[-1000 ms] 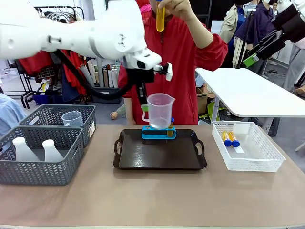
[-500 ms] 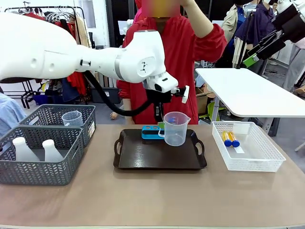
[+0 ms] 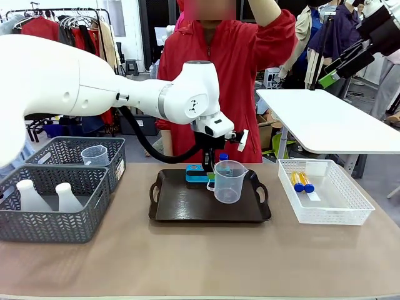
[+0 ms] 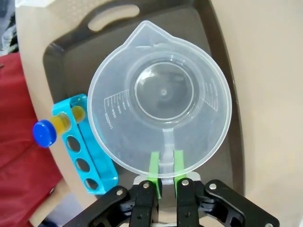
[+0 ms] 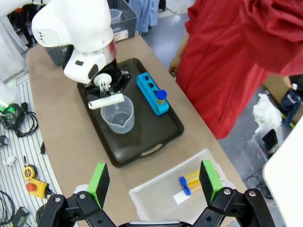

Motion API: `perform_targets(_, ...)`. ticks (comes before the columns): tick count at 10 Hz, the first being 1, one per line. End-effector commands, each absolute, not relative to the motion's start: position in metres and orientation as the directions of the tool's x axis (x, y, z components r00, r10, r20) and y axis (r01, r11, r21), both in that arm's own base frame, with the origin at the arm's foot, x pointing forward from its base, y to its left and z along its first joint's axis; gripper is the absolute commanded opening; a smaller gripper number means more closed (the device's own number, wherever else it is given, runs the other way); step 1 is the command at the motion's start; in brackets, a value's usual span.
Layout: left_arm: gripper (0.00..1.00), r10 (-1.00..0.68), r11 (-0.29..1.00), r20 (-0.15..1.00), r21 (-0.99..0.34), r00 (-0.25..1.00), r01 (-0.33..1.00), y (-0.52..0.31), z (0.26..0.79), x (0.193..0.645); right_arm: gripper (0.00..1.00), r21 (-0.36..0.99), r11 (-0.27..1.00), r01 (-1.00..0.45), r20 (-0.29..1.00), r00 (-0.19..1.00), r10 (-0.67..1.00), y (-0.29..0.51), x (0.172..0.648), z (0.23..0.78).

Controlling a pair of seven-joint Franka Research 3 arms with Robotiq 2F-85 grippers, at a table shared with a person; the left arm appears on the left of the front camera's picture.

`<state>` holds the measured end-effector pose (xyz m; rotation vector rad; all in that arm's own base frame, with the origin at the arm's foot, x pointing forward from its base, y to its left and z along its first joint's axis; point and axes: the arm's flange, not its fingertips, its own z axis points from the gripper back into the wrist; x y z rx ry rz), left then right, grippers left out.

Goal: Prepare the laboratory tools.
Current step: Pick up one Large Measuring Cup and place it on the Handle tray.

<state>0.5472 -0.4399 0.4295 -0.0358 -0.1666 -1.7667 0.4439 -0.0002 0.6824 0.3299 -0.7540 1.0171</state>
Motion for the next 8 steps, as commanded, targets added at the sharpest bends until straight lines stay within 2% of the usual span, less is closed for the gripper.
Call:
perform_targets(1, 0.00, -0.966, -0.218, 0.123, 0.094, -0.228, 0.971, -0.437, 0.427, 0.550, 1.00, -0.085, 0.500, -0.862, 0.707, 0.302, 0.640, -0.001, 0.444, 0.684)
perform_targets(5, 0.00, -0.964, -0.223, 0.133, 0.074, -0.231, 0.972, -0.437, 0.419, 0.553, 1.00, -0.085, 0.500, -0.862, 0.707, 0.302, 0.640, -0.001, 0.444, 0.684)
perform_targets(6, 0.00, -0.968, -0.199, 0.142, 0.065, -0.207, 0.978, -0.430, 0.436, 0.549, 1.00, -0.085, 0.500, -0.862, 0.707, 0.302, 0.640, -0.001, 0.444, 0.684)
perform_targets(7, 0.00, -0.971, -0.203, 0.116, 0.072, -0.210, 0.977, -0.439, 0.414, 0.552, 1.00, -0.085, 0.500, -0.862, 0.707, 0.302, 0.640, -0.001, 0.444, 0.684)
perform_targets(8, 0.00, -0.971, -0.203, 0.116, 0.072, -0.210, 0.977, -0.439, 0.414, 0.552, 1.00, -0.085, 0.500, -0.862, 0.707, 0.302, 0.640, -0.001, 0.444, 0.684)
